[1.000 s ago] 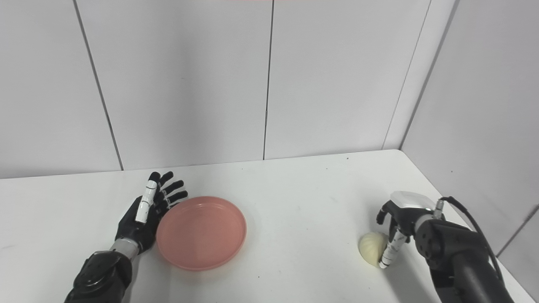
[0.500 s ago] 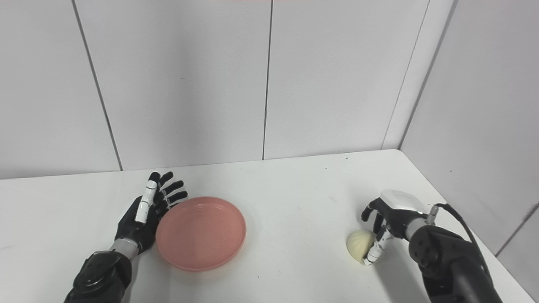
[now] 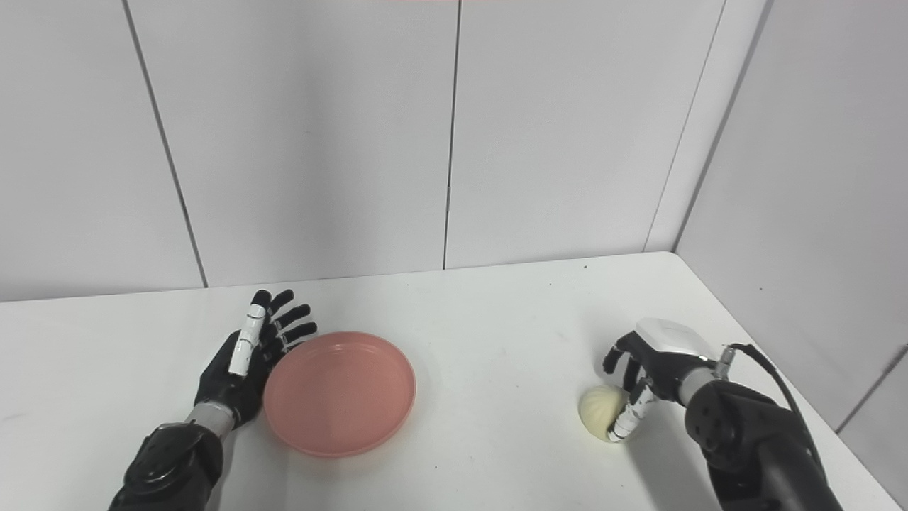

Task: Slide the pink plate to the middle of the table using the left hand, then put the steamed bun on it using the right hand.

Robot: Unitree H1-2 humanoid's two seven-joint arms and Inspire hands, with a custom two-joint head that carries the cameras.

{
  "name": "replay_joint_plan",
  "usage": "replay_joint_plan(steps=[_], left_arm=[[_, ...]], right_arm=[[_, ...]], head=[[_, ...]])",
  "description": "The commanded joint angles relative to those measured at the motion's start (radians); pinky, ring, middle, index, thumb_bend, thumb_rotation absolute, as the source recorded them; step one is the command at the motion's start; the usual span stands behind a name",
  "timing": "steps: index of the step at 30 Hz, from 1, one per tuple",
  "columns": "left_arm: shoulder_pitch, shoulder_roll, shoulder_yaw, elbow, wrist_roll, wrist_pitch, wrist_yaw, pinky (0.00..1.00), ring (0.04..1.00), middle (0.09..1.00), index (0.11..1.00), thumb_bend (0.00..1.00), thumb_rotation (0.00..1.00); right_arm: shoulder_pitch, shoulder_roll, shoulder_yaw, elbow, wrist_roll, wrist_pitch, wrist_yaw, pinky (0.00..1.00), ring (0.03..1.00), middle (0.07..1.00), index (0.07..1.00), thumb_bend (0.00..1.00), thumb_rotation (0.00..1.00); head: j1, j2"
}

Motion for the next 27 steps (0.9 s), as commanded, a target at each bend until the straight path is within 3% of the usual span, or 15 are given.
replay_joint_plan(steps=[1, 4, 11, 15, 27], left_arm=[[-0.005, 0.003, -0.008, 0.008, 0.004, 0.037, -0.005, 0.75, 0.793, 0.859, 0.894, 0.75, 0.9], [-0.005, 0.004, -0.011, 0.006, 0.007, 0.04, -0.004, 0.75, 0.793, 0.859, 0.896, 0.75, 0.9], [-0.009, 0.002, -0.013, 0.017, 0.006, 0.034, -0.005, 0.75, 0.79, 0.855, 0.887, 0.76, 0.9], [-0.01, 0.001, -0.015, 0.019, 0.007, 0.033, -0.006, 0.76, 0.796, 0.859, 0.894, 0.76, 0.91], [-0.015, -0.009, -0.017, 0.03, 0.005, 0.034, -0.003, 0.77, 0.798, 0.864, 0.899, 0.75, 0.91]], right_arm=[[-0.016, -0.013, -0.019, -0.038, 0.001, 0.001, -0.055, 0.23, 0.292, 0.473, 0.599, 0.57, 0.0], [-0.012, -0.02, -0.012, -0.045, 0.018, -0.017, -0.105, 0.22, 0.283, 0.475, 0.501, 0.54, 0.0], [-0.031, -0.036, -0.009, -0.066, 0.062, -0.034, -0.182, 0.2, 0.268, 0.416, 0.528, 0.52, 0.01], [-0.053, -0.053, 0.001, -0.096, 0.061, -0.048, -0.212, 0.21, 0.27, 0.459, 0.493, 0.53, 0.01], [-0.177, -0.05, 0.051, -0.176, 0.051, -0.012, -0.173, 0.22, 0.289, 0.461, 0.502, 0.53, 0.01]], head=[[0.0, 0.001], [0.0, 0.001], [0.004, -0.001], [0.006, -0.001], [0.026, -0.004]])
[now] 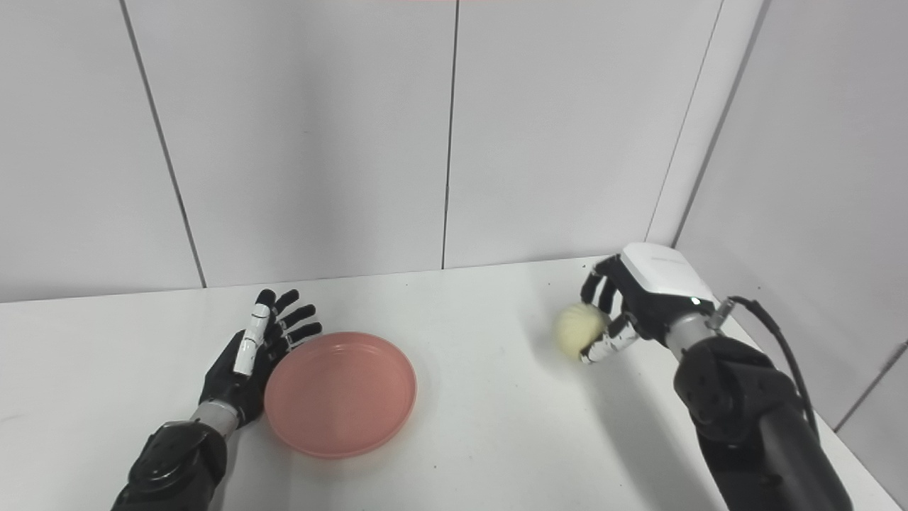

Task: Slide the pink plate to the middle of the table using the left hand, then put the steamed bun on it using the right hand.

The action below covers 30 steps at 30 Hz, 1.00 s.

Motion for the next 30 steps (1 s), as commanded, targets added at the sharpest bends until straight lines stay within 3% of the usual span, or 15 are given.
replay_joint_plan(steps=[1, 8, 18, 25, 30], left_arm=[[-0.01, -0.006, -0.007, 0.027, 0.005, 0.027, -0.003, 0.77, 0.798, 0.864, 0.899, 0.75, 0.91], [-0.015, -0.013, -0.014, 0.041, 0.009, 0.009, -0.003, 0.76, 0.789, 0.86, 0.905, 0.75, 0.92], [-0.026, -0.036, -0.017, 0.057, 0.01, 0.007, 0.006, 0.75, 0.778, 0.846, 0.887, 0.76, 0.9], [-0.035, -0.054, -0.032, 0.083, 0.027, -0.019, 0.02, 0.73, 0.768, 0.839, 0.888, 0.77, 0.91], [-0.046, -0.067, -0.035, 0.109, 0.035, -0.034, 0.026, 0.73, 0.765, 0.834, 0.883, 0.77, 0.91]], right_arm=[[-0.059, -0.017, 0.009, -0.036, -0.016, -0.005, -0.008, 0.22, 0.284, 0.467, 0.493, 0.53, 0.01], [-0.177, 0.045, 0.1, -0.043, -0.044, 0.007, 0.033, 0.24, 0.331, 0.441, 0.534, 0.52, 0.0], [-0.317, 0.147, 0.211, 0.009, -0.058, -0.003, 0.073, 0.18, 0.255, 0.473, 0.484, 0.53, 0.0], [-0.361, 0.231, 0.279, 0.033, -0.062, -0.013, 0.082, 0.18, 0.26, 0.473, 0.483, 0.53, 0.0], [-0.363, 0.284, 0.32, 0.07, -0.06, -0.045, 0.047, 0.17, 0.241, 0.472, 0.483, 0.53, 0.0]], head=[[0.004, 0.001], [0.025, 0.0], [0.09, 0.002], [0.152, 0.003], [0.205, 0.003]])
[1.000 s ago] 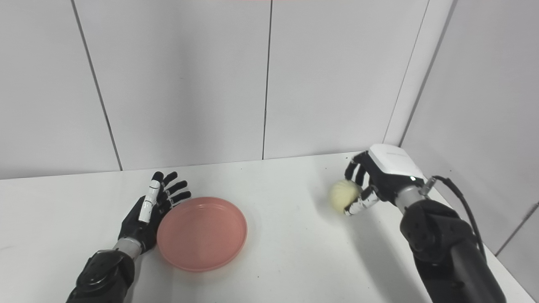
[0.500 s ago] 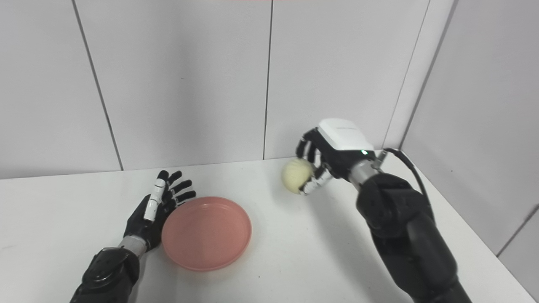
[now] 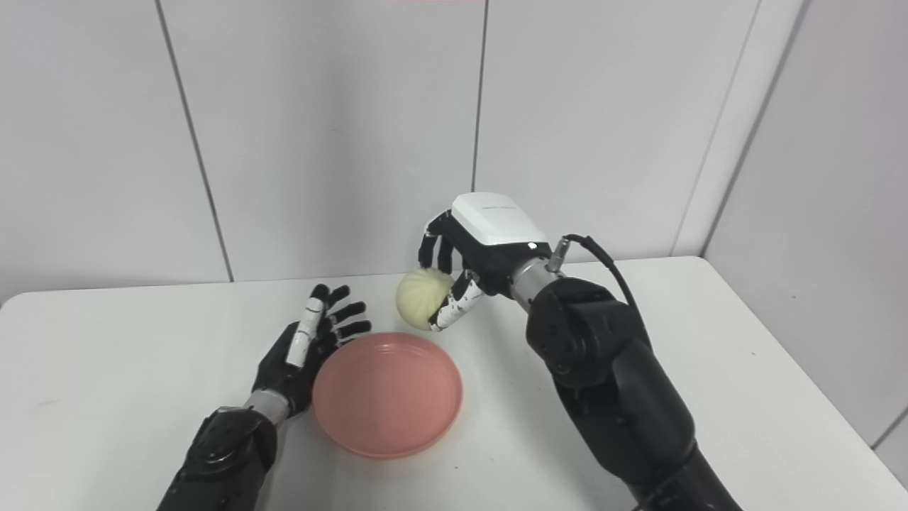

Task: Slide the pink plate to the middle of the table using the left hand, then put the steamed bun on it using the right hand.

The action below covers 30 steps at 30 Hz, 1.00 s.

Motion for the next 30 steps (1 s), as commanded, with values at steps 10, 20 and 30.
replay_joint_plan(steps=[10, 20, 30], left_arm=[[-0.016, -0.035, -0.015, 0.056, 0.027, -0.021, 0.031, 0.73, 0.751, 0.817, 0.906, 0.78, 0.9], [-0.016, -0.034, -0.012, 0.044, 0.026, -0.012, 0.026, 0.72, 0.758, 0.821, 0.909, 0.75, 0.9], [-0.008, -0.026, -0.016, 0.022, 0.032, 0.009, 0.025, 0.73, 0.759, 0.825, 0.906, 0.75, 0.91]], right_arm=[[-0.044, 0.047, 0.051, 0.064, 0.016, -0.086, -0.039, 0.23, 0.314, 0.407, 0.509, 0.53, 0.0], [-0.009, 0.042, 0.097, 0.133, 0.028, -0.122, -0.038, 0.28, 0.372, 0.424, 0.502, 0.53, 0.0], [0.012, 0.037, 0.125, 0.177, 0.017, -0.126, -0.036, 0.24, 0.328, 0.401, 0.504, 0.53, 0.0]], head=[[0.059, 0.015], [0.041, 0.021], [0.027, 0.026]])
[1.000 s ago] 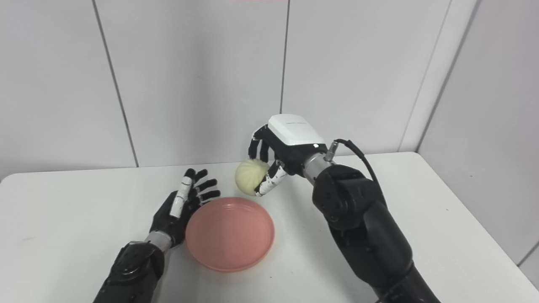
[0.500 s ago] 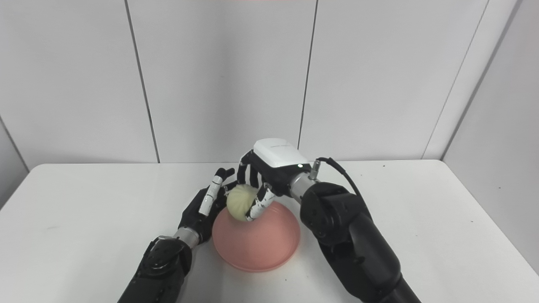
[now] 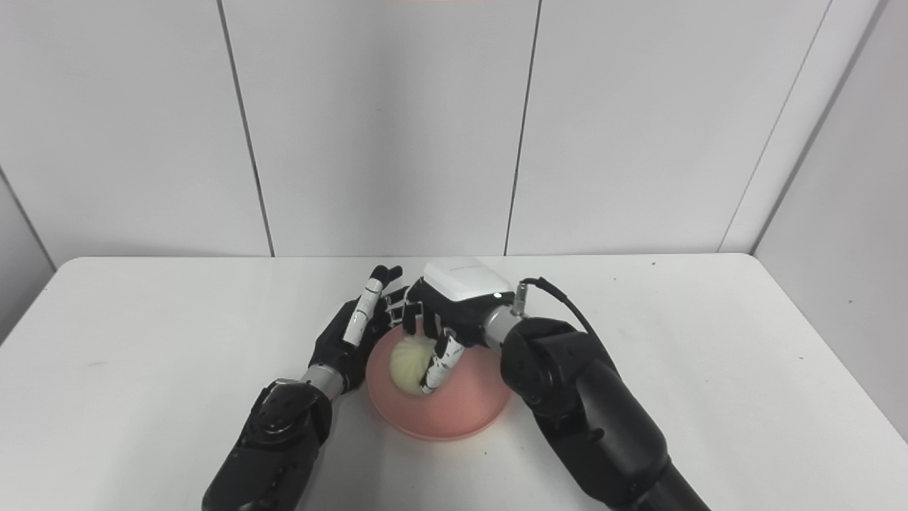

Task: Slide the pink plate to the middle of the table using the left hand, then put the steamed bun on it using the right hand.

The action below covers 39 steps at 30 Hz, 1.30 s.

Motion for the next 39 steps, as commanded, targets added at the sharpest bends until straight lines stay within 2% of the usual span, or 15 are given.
replay_joint_plan(steps=[1, 4, 6, 9, 14, 15, 16, 19, 21, 26, 28, 35, 37, 39], left_arm=[[0.001, 0.003, -0.004, 0.002, 0.007, 0.031, -0.005, 0.73, 0.76, 0.825, 0.905, 0.75, 0.91], [0.002, 0.004, -0.005, 0.001, 0.006, 0.03, -0.006, 0.72, 0.76, 0.828, 0.902, 0.75, 0.91], [0.001, 0.003, -0.002, 0.003, 0.004, 0.032, -0.006, 0.72, 0.76, 0.828, 0.899, 0.75, 0.91], [-0.001, 0.003, 0.0, 0.008, 0.001, 0.031, -0.008, 0.72, 0.759, 0.827, 0.895, 0.76, 0.9], [-0.001, 0.004, 0.0, 0.009, 0.0, 0.028, -0.011, 0.72, 0.762, 0.83, 0.899, 0.75, 0.91], [0.0, 0.004, 0.001, 0.007, 0.001, 0.029, -0.011, 0.72, 0.76, 0.83, 0.899, 0.75, 0.91], [0.001, 0.004, 0.001, 0.004, 0.0, 0.03, -0.011, 0.72, 0.758, 0.829, 0.898, 0.75, 0.91], [0.005, 0.006, 0.002, -0.002, 0.0, 0.034, -0.012, 0.71, 0.751, 0.825, 0.894, 0.74, 0.91], [0.008, 0.007, 0.002, -0.009, 0.0, 0.038, -0.014, 0.71, 0.747, 0.823, 0.896, 0.74, 0.91], [0.013, 0.014, 0.001, -0.016, 0.002, 0.04, -0.022, 0.7, 0.743, 0.825, 0.897, 0.75, 0.91], [0.016, 0.019, -0.002, -0.018, 0.005, 0.037, -0.025, 0.7, 0.742, 0.824, 0.895, 0.75, 0.92], [0.023, 0.025, 0.002, -0.028, 0.001, 0.034, -0.027, 0.71, 0.755, 0.831, 0.899, 0.76, 0.92], [0.024, 0.026, 0.004, -0.032, 0.0, 0.035, -0.026, 0.73, 0.764, 0.834, 0.901, 0.76, 0.91], [0.027, 0.026, 0.003, -0.034, 0.005, 0.023, -0.021, 0.74, 0.772, 0.838, 0.902, 0.77, 0.91]], right_arm=[[-0.027, -0.008, -0.006, -0.004, -0.006, -0.025, -0.026, 0.23, 0.321, 0.399, 0.504, 0.53, 0.0], [-0.022, -0.012, -0.001, 0.01, -0.007, -0.035, -0.035, 0.21, 0.298, 0.446, 0.492, 0.53, 0.0], [-0.021, -0.015, 0.003, 0.017, -0.008, -0.039, -0.038, 0.22, 0.316, 0.412, 0.502, 0.53, 0.0], [-0.018, -0.016, 0.002, 0.026, 0.0, -0.041, -0.047, 0.28, 0.37, 0.422, 0.512, 0.53, 0.0], [-0.018, -0.019, 0.005, 0.031, -0.011, -0.025, -0.04, 0.3, 0.389, 0.431, 0.536, 0.52, 0.01], [-0.019, -0.021, 0.007, 0.028, -0.016, -0.017, -0.031, 0.32, 0.422, 0.497, 0.597, 0.72, 0.16], [-0.02, -0.024, 0.009, 0.024, -0.022, -0.009, -0.019, 0.36, 0.464, 0.548, 0.625, 0.8, 0.23], [-0.022, -0.031, 0.013, 0.007, -0.041, 0.012, 0.014, 0.51, 0.643, 0.712, 0.689, 0.92, 0.36], [-0.02, -0.031, 0.008, -0.002, -0.049, 0.018, 0.023, 0.54, 0.714, 0.793, 0.709, 0.97, 0.42], [-0.014, -0.034, -0.007, -0.034, -0.062, 0.036, 0.047, 0.55, 0.781, 0.856, 0.75, 1.0, 0.49], [-0.019, -0.043, -0.009, -0.049, -0.071, 0.054, 0.08, 0.57, 0.815, 0.876, 0.767, 1.0, 0.51], [-0.024, -0.071, -0.037, -0.101, -0.083, 0.083, 0.136, 0.64, 0.853, 0.882, 0.784, 1.0, 0.55], [-0.015, -0.077, -0.056, -0.114, -0.071, 0.076, 0.125, 0.64, 0.838, 0.867, 0.775, 1.0, 0.53], [0.011, -0.074, -0.092, -0.134, -0.055, 0.065, 0.072, 0.6, 0.791, 0.832, 0.755, 0.98, 0.54]], head=[[-0.003, -0.001], [-0.003, -0.001], [-0.004, 0.001], [-0.004, 0.001], [-0.004, -0.001], [-0.005, -0.001], [-0.004, -0.002], [-0.005, 0.0], [-0.005, 0.002], [-0.007, 0.001], [-0.009, 0.001], [-0.014, 0.002], [-0.015, 0.001], [-0.016, 0.002]])
